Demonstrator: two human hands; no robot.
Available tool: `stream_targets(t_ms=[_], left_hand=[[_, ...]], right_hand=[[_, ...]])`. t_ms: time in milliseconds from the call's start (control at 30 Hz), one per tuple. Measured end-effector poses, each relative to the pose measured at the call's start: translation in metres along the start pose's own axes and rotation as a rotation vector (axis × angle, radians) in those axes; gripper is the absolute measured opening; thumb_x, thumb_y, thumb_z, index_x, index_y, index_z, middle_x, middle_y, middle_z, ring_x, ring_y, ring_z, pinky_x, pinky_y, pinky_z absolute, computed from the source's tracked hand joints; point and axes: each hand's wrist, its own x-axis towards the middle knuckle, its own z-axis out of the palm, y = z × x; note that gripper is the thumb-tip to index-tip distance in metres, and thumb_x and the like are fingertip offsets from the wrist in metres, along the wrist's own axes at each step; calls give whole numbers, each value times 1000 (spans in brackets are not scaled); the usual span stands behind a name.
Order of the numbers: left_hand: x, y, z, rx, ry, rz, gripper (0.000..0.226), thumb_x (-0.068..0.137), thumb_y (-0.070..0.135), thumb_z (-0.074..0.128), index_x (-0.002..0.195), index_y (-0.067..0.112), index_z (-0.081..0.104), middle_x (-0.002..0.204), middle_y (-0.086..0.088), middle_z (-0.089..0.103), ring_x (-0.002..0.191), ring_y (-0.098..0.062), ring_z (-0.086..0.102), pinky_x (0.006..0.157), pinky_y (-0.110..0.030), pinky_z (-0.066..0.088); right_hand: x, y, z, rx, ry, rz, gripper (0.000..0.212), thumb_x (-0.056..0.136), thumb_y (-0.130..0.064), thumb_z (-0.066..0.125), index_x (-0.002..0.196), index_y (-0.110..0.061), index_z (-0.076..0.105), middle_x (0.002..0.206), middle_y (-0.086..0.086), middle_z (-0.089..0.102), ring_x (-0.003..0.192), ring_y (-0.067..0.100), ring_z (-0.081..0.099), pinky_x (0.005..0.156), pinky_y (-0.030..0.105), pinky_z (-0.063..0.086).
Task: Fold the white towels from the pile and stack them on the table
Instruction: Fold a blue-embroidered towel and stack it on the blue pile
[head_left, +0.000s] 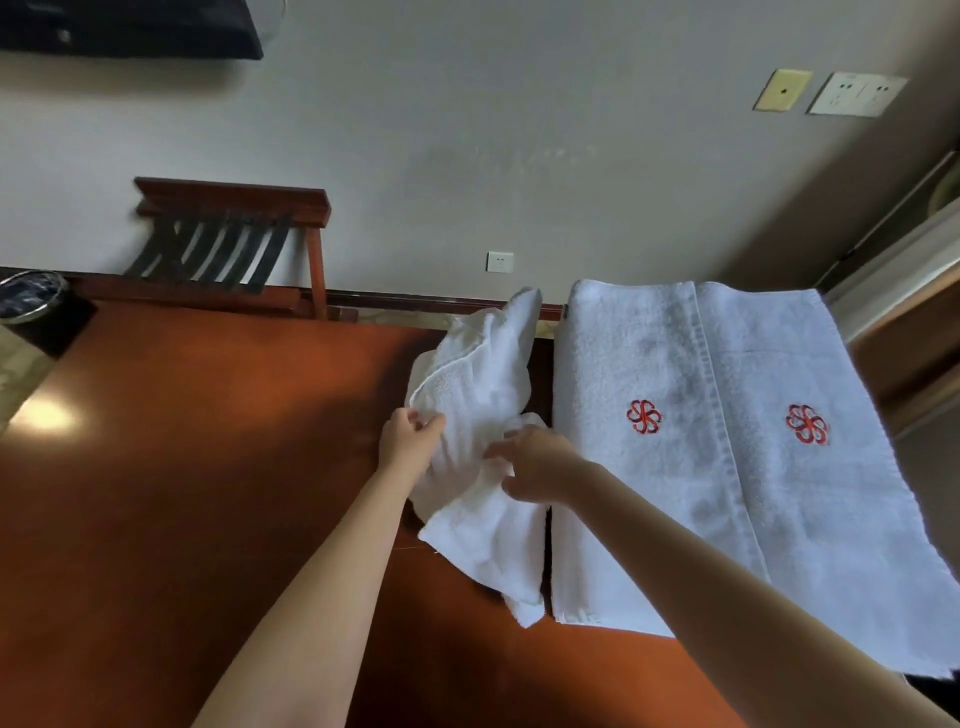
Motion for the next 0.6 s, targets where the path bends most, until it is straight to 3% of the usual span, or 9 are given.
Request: stream_targets(t_ms=[133, 233, 333, 400, 467, 600], left_hand=[[9, 21, 14, 77, -88, -113, 87, 68, 58, 73, 133, 10, 38, 101, 1, 52, 73, -14, 54, 60, -26, 43], [10, 29, 21, 257, -113, 10, 63, 77, 54, 63, 126, 15, 52, 87, 3, 59, 70, -13, 57, 56, -24, 45], [2, 34, 14, 455, -97, 191, 56, 90, 50, 50, 134, 16, 49, 116, -6, 61, 102, -25, 59, 75, -27, 43], [-7, 45, 6, 606, -54, 305, 51, 95, 50, 41, 129, 14, 52, 122, -10, 59, 107, -29, 56, 75, -28, 39], [-23, 64, -3, 688, -27, 364, 44, 98, 50, 34, 110, 16, 58, 109, -10, 63, 89, -27, 56, 68, -29, 39], [-61, 109, -15, 515, 109, 573, 43, 100, 39, 39, 84, 5, 60, 86, -18, 65, 81, -32, 60, 63, -33, 42]], right_hand=[[-18, 4, 16, -57, -73, -30, 54, 85, -16, 49, 135, -37, 49, 133, -6, 54, 123, 18, 47, 98, 31, 43], [-21, 5, 16, -98, -132, -71, 62, 82, -8, 46, 137, -35, 48, 137, -6, 52, 125, 17, 47, 99, 31, 43], [-20, 7, 6, -1, -147, -52, 54, 86, -5, 44, 131, -32, 56, 132, -8, 57, 121, 16, 50, 98, 29, 44], [-19, 8, -5, 146, -68, 1, 41, 91, -10, 47, 126, -25, 61, 127, -4, 61, 119, 16, 52, 99, 27, 43], [-22, 8, -16, 350, 70, 57, 39, 91, -15, 53, 130, -19, 56, 121, 1, 63, 117, 17, 54, 97, 26, 43], [-38, -4, -30, 851, 81, 11, 75, 79, -40, 76, 140, -18, 40, 133, -3, 50, 124, 14, 47, 103, 33, 42]])
